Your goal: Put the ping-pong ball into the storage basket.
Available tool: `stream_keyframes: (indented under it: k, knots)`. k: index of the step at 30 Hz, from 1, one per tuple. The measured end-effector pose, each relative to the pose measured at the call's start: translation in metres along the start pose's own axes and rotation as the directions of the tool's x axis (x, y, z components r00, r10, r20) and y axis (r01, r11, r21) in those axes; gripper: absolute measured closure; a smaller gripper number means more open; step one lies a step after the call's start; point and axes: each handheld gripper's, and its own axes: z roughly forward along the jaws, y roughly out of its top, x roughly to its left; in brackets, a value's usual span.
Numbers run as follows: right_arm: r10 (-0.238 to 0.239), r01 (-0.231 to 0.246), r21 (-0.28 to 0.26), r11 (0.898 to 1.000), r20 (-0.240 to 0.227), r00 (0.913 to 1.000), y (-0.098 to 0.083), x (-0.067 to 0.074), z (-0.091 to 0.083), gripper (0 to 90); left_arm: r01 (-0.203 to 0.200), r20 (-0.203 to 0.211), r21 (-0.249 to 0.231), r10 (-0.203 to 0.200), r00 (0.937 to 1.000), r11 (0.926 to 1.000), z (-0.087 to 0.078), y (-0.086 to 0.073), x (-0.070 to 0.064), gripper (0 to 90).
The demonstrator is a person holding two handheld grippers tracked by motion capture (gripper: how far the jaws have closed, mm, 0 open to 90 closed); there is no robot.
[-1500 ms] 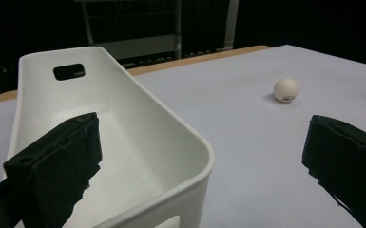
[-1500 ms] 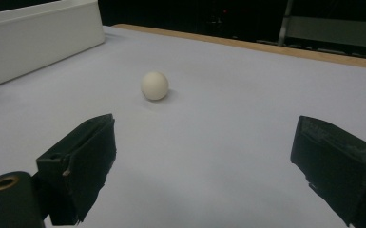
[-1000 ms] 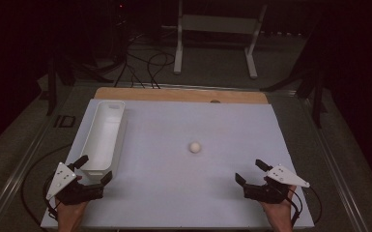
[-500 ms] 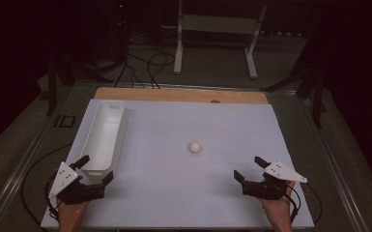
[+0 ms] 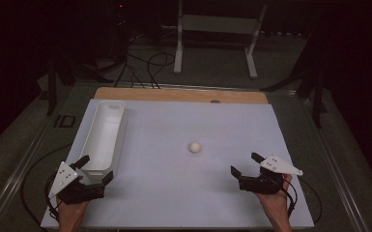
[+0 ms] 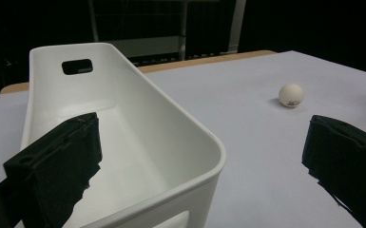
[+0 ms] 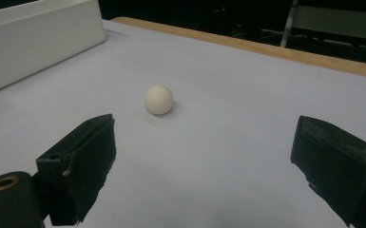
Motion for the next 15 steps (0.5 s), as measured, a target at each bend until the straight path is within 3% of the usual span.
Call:
stream_keyframes:
  k: [15]
  knots:
    - [-0.017, 0.017, 0.009, 1.000, 0.007, 0.9998, 0.0099, 0.0007, 0.0074, 7.3, -0.006, -0.014, 0.010, 0.006, 0.9999, 0.9999, 0.0014, -0.0007, 0.0000, 0.0]
